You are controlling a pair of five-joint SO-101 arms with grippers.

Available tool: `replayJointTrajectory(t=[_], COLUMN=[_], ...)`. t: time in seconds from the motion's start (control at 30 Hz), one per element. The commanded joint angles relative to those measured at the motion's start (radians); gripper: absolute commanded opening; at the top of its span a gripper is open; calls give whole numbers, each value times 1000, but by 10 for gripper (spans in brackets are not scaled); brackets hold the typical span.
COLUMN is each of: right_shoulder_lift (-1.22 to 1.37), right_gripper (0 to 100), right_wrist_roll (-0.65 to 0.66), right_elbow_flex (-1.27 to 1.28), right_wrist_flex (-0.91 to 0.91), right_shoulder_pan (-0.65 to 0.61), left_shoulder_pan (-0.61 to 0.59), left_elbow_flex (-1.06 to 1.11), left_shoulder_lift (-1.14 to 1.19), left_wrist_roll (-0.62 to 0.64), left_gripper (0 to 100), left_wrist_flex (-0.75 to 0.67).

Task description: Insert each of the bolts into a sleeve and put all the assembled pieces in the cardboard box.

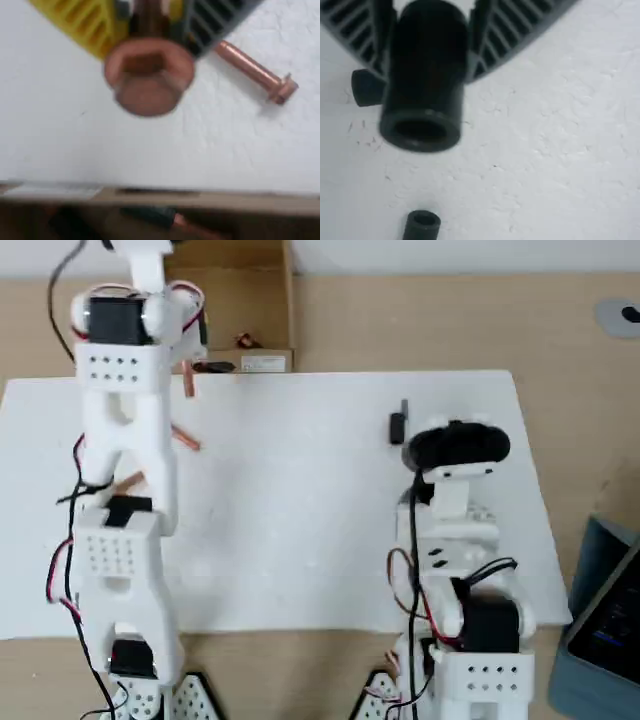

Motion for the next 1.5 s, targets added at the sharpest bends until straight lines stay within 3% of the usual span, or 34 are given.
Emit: replayJointTrajectory(t=[0.0,0.67,0.9,1.17,1.47], right_shoulder_lift=[-27,-27,-27,-27,-25], right_gripper=[9,9,9,9,9], right_wrist_roll=[6,2,2,-49,-114], right_elbow_flex=[-12,-12,-5,-4,42], right_wrist_flex=[-17,-32,-141,-146,-172], right_shoulder_pan=[13,8,5,-147,-386], left_shoulder_pan=[-2,-9,-12,-12,-3], left_elbow_flex=[66,1054,1536,2068,2351], left_shoulder_lift=[-193,-1067,-1336,-1744,-2132], left_wrist_roll=[-48,-114,-114,-112,104], left_gripper=[0,0,0,0,0], left_wrist_flex=[11,-15,-275,-598,-720])
